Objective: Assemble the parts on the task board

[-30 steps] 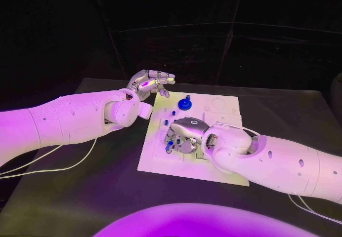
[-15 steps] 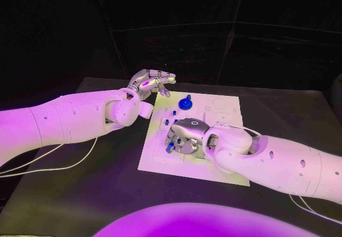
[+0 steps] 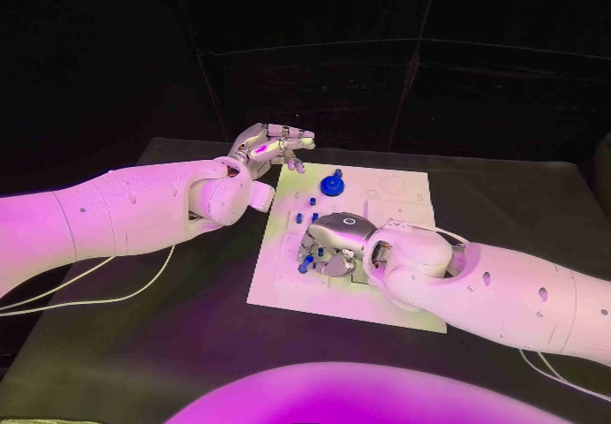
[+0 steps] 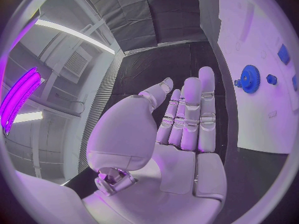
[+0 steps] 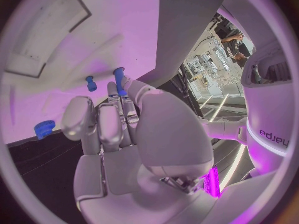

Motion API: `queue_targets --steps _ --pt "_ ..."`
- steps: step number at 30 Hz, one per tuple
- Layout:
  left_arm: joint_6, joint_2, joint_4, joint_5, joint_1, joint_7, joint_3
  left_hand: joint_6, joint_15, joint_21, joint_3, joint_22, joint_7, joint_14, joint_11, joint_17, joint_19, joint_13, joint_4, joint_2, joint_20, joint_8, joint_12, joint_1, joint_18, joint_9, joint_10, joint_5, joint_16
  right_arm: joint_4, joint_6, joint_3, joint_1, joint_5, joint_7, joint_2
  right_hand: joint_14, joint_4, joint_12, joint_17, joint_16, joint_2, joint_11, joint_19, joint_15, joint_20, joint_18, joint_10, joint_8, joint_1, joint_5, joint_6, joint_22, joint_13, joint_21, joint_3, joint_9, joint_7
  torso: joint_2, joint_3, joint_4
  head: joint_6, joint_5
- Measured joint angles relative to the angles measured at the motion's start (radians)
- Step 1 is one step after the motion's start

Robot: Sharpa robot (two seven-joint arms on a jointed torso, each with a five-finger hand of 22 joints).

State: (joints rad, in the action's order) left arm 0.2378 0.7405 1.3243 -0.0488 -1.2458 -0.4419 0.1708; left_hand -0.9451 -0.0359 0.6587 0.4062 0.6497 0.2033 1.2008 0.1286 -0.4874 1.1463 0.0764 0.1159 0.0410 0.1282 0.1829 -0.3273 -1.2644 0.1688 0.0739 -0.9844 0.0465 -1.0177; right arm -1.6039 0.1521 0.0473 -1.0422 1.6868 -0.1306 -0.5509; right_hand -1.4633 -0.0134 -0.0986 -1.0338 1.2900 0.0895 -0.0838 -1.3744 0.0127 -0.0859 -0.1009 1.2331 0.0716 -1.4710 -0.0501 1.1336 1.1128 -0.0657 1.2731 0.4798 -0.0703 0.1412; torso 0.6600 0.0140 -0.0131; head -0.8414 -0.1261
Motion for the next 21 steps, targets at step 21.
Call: queue_targets --steps 21 --pt "-0.001 -0.004 -0.005 0.000 0.000 0.001 0.000 0.000 0.000 0.000 0.000 0.000 0.000 0.000 0.000 0.002 0.000 0.000 0.000 0.000 0.000 0.004 0.000 0.000 0.000 0.000 0.000 0.000 0.000 0.001 -0.010 0.000 0.000 0.029 -0.014 0.022 -0.003 0.000 0.033 0.013 0.000 0.038 -0.011 0.022 -0.011 -0.022 0.000 -0.030 -0.008 0.057 -0.032 -0.088 -0.041 0.002 -0.022 0.000 0.007 0.029 0.000 -0.0005 0.0003 -0.002 0.003"
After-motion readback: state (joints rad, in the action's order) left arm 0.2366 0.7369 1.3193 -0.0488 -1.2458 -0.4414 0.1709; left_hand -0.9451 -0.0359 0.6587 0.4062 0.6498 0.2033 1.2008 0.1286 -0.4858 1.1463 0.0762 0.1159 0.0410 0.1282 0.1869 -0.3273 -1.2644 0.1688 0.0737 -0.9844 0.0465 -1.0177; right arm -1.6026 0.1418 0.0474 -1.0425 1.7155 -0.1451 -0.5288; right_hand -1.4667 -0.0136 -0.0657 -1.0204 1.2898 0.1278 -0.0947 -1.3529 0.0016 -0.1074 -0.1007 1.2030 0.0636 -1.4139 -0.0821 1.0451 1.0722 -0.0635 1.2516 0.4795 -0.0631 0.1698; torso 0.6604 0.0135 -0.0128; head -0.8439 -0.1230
